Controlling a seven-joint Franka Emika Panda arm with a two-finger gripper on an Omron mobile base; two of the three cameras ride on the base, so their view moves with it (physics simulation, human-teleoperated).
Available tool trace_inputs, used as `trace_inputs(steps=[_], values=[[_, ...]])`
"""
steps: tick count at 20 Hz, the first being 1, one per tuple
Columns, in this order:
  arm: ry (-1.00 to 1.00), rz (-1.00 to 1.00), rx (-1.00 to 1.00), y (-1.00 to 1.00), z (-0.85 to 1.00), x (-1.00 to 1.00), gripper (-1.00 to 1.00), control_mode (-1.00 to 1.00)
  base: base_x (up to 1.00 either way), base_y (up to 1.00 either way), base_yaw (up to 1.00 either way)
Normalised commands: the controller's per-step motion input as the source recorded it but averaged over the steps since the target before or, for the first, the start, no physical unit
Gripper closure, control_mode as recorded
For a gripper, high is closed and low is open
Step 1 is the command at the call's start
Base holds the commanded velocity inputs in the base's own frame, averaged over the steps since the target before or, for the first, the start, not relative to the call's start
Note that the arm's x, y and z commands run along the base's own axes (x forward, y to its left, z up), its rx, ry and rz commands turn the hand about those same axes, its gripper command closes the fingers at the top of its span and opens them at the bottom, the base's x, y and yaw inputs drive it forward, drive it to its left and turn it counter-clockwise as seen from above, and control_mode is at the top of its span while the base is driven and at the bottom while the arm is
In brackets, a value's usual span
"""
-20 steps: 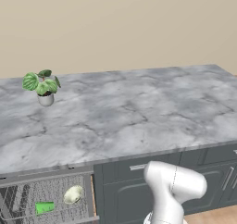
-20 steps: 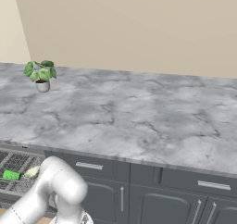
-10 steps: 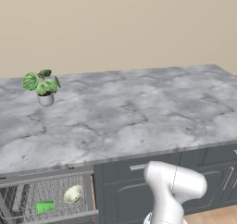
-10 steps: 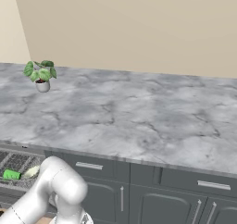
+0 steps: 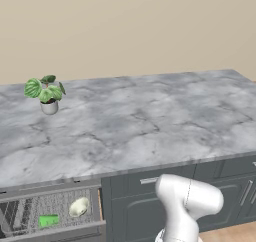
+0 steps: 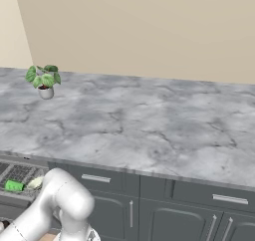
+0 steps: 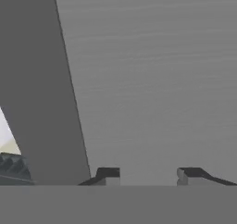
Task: Pick up the cup and bowl from the counter, place them in the dishwasher, and close the dishwasher door.
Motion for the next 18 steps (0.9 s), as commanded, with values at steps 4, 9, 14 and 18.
trace_inputs(steps=[4,9,14,18], values=[[-0.51,-0.12,-0.19,-0.16,-0.03,0.78,-1.00,-1.00,0.00,0.00,0.00],[-0.48,-0.09,0.02,-0.25,-0.10,0.87,-1.00,-1.00,0.00,0.00,0.00],[-0.44,-0.07,0.07,-0.25,-0.17,0.88,-1.00,-1.00,0.00,0.00,0.00],[-0.44,-0.05,0.03,-0.04,-0.30,0.68,-1.00,-1.00,0.00,0.00,0.00]])
